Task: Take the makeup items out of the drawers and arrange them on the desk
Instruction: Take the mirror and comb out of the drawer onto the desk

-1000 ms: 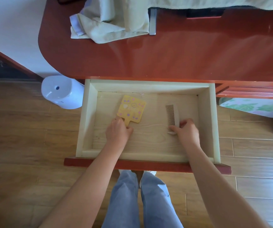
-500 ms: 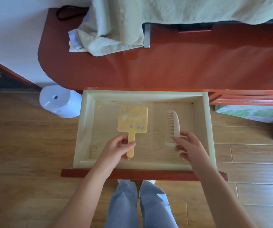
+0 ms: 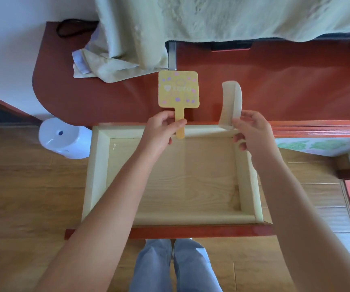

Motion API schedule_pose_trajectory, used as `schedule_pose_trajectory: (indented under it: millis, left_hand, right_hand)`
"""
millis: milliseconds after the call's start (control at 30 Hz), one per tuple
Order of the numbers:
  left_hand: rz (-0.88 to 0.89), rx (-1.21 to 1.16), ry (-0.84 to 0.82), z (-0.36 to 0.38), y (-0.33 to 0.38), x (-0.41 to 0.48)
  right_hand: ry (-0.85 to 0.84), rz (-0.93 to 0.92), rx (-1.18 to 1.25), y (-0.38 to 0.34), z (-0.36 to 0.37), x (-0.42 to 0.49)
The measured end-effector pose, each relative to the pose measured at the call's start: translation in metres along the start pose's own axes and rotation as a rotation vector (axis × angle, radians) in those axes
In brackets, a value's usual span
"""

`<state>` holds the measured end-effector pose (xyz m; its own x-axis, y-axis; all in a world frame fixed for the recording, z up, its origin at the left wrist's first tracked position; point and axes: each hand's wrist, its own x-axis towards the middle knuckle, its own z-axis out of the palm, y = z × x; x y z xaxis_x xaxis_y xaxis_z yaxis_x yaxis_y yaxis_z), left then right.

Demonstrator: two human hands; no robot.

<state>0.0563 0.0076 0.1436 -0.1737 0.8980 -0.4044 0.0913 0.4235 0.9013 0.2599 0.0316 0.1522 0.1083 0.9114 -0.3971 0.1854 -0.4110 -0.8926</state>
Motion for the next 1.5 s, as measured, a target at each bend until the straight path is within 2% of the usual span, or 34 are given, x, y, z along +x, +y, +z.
schedule_pose_trajectory:
  millis: [100,233,367,633,733,833,900,967,1067,1200,1333,1433,1500]
  left_hand:
    - [-0.003,0.050,0.017,0.012,0.004,0.021]
    - [0.003,0.158,0.136,0.025,-0.002,0.035]
    - [0.095,0.367,0.242,0.032,-0.007,0.036]
    - [0.234,0.832,0.312,0.040,-0.004,0.038]
    - [0.258,0.923,0.318,0.035,-0.006,0.040]
    - [0.293,0.916,0.356,0.029,-0.007,0.024]
    - [0.394,0.910,0.372,0.019,-0.019,-0.002]
    - [0.506,0.970,0.325,0.004,-0.041,-0.036]
    - [0.497,1.117,0.162,-0.022,-0.088,-0.092]
    - [0.473,1.234,0.037,-0.046,-0.138,-0.151]
    - [0.415,1.264,-0.007,-0.049,-0.162,-0.165]
    - [0.454,1.255,-0.011,-0.044,-0.162,-0.163]
    - [0.539,1.223,-0.019,-0.044,-0.161,-0.160]
  right_hand:
    - [0.026,-0.027,-0.105,-0.004,0.001,0.024]
    - [0.069,-0.055,-0.264,0.000,0.000,0.039]
    - [0.115,-0.123,-0.426,0.007,0.002,0.040]
    - [0.164,-0.190,-0.453,0.016,0.003,0.031]
    - [0.096,-0.241,-0.492,0.023,-0.003,0.004]
    - [-0.091,-0.236,-0.619,0.045,-0.008,-0.042]
    - [-0.190,-0.257,-0.754,0.067,-0.012,-0.077]
    - [-0.205,-0.403,-0.921,0.092,-0.017,-0.107]
    - [-0.251,-0.541,-1.048,0.129,-0.026,-0.135]
    - [-0.223,-0.581,-1.060,0.147,-0.028,-0.149]
    - [-0.227,-0.614,-1.088,0.148,-0.015,-0.152]
    - [-0.188,-0.609,-1.093,0.147,-0.011,-0.148]
    - [-0.150,-0.542,-1.108,0.144,-0.013,-0.144]
